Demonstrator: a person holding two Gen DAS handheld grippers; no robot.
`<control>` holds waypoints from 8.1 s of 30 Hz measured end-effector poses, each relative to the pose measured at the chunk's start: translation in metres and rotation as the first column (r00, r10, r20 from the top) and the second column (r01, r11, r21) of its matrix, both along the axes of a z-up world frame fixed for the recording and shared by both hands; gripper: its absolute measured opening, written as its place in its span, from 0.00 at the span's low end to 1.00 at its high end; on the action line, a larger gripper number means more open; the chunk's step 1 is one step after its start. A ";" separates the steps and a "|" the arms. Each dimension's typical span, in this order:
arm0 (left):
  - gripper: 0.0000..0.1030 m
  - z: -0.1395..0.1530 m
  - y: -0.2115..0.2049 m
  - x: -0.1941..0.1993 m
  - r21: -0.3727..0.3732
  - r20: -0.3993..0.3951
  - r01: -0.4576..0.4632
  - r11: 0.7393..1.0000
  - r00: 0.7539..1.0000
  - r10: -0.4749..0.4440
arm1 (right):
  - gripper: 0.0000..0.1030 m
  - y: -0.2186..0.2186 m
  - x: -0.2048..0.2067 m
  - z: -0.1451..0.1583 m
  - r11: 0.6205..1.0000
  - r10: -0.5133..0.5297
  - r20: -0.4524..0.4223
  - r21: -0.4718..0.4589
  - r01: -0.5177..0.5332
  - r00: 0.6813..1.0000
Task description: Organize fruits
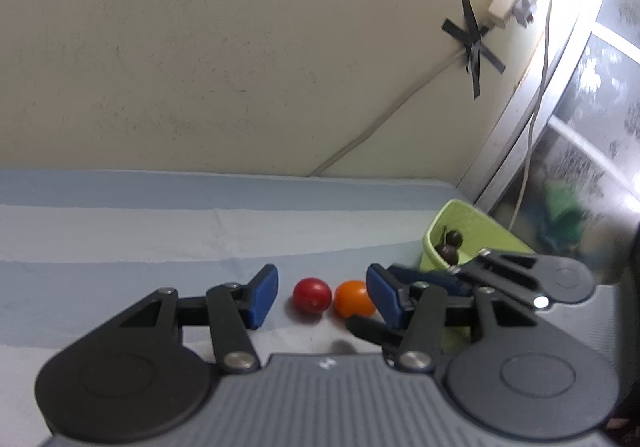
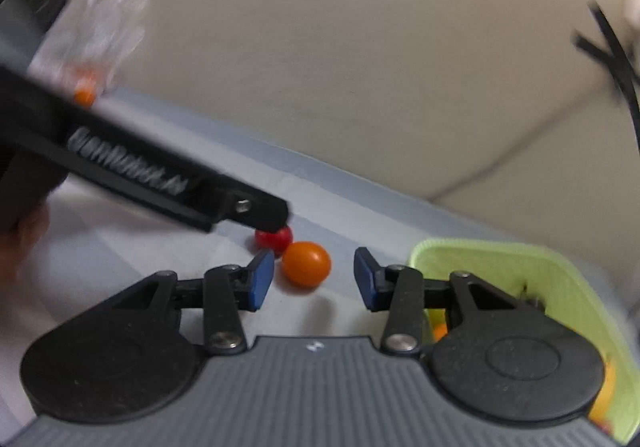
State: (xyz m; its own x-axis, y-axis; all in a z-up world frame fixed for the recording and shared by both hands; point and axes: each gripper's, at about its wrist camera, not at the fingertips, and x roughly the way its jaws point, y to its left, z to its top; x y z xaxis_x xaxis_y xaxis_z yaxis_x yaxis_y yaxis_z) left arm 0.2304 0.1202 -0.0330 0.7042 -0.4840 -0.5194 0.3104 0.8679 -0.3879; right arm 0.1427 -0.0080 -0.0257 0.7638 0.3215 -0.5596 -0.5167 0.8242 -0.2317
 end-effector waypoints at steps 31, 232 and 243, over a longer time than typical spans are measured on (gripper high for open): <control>0.24 0.008 -0.059 -0.023 0.273 0.050 0.039 0.961 0.997 -0.054 | 0.26 -0.091 -0.085 0.036 0.977 0.009 0.021 0.211 -0.013 1.000; 1.00 0.002 -0.160 -0.248 0.532 0.043 -0.347 0.772 0.922 0.385 | 0.58 -0.237 -0.190 0.007 0.682 -0.203 -0.381 0.606 0.409 0.902; 1.00 0.001 -0.161 -0.247 0.517 0.019 -0.318 0.795 0.933 0.360 | 0.58 -0.236 -0.191 0.004 0.682 -0.206 -0.381 0.605 0.412 0.901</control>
